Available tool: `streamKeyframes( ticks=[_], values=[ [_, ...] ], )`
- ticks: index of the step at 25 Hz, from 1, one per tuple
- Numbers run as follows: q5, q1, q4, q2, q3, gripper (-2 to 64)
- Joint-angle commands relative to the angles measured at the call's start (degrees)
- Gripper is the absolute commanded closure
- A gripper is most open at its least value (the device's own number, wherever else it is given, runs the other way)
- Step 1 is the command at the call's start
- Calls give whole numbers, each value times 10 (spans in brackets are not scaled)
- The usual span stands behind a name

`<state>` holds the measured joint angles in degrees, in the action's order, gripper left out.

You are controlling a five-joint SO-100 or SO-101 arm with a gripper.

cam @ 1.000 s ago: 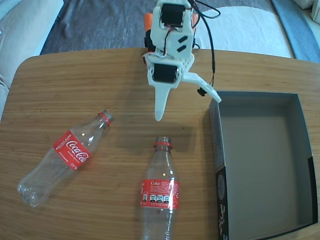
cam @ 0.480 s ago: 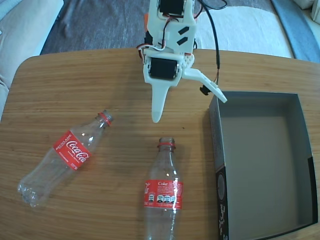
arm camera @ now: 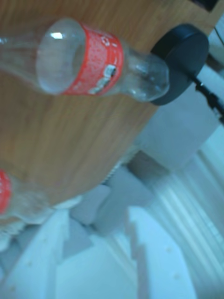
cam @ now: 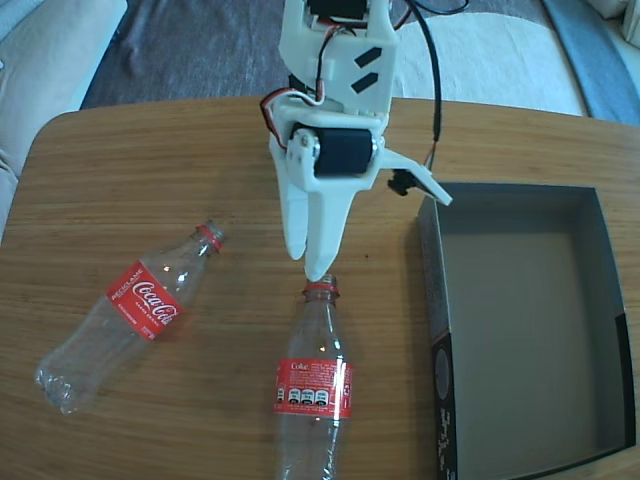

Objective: Grasp the bottles and put them in the box.

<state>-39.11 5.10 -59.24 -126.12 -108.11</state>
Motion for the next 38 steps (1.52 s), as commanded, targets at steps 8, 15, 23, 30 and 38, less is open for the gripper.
streamKeyframes(
  ticks=[8,15,23,30,38],
  values=[
    [-295,-7,1,36,73,500],
    [-451,-48,1,38,64,503],
    [-598,-49,1,98,55,506],
    [-594,-48,1,112,-3,506],
    [-592,-47,1,108,-71,498]
  ],
)
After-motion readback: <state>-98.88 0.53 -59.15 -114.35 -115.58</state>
